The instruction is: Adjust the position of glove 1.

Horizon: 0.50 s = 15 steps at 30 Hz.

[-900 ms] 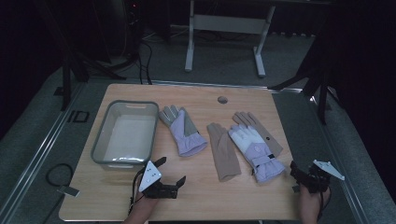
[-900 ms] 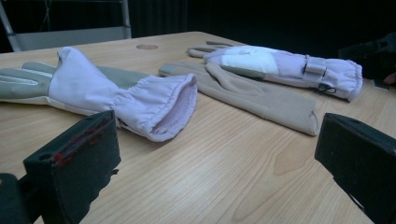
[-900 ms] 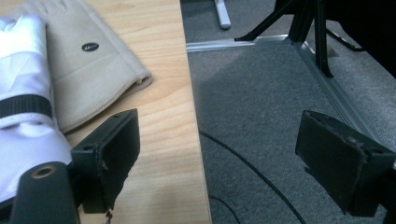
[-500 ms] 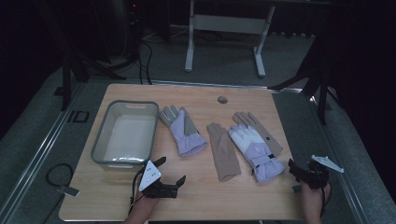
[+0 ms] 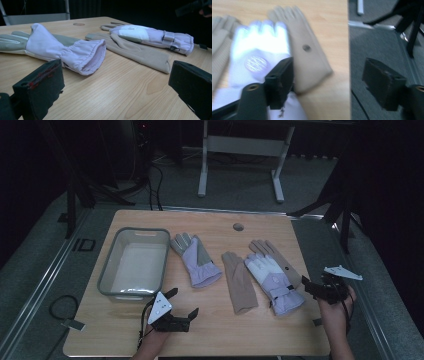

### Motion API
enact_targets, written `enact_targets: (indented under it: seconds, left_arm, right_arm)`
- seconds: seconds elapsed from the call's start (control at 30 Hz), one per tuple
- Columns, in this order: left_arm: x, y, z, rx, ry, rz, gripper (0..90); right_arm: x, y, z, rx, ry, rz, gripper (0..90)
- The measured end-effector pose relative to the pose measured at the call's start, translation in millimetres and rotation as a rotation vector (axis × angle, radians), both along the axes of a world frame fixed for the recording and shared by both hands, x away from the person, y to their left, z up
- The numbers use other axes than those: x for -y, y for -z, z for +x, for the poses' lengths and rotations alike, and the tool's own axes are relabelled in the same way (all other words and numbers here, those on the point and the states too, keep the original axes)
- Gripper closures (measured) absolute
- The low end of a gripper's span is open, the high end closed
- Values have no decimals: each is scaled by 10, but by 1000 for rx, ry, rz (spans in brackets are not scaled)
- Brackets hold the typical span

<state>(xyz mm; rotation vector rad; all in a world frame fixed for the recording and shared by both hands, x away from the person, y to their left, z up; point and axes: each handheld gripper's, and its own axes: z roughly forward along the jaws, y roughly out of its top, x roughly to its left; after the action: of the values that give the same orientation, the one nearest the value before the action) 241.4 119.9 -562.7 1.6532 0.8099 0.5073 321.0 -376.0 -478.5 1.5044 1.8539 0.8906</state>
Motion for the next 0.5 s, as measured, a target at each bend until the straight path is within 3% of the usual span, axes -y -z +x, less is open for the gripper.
enact_targets:
  seconds: [0.07, 0.13, 0.27, 0.5]
  left_arm:
    - [2, 0, 0, 0, 0, -3, 0]
    - [3, 0, 0, 1, 2, 0, 0]
    - [3, 0, 1, 0, 4, 1, 0]
    - [3, 0, 0, 1, 6, 0, 0]
  right_arm:
    - [-43, -75, 55, -3, -38, 74, 161]
    - [-112, -150, 121, -7, -56, 102, 118]
    - [-331, -309, 188, 41, -120, 87, 105]
    - [-642, -469, 289, 67, -197, 99, 105]
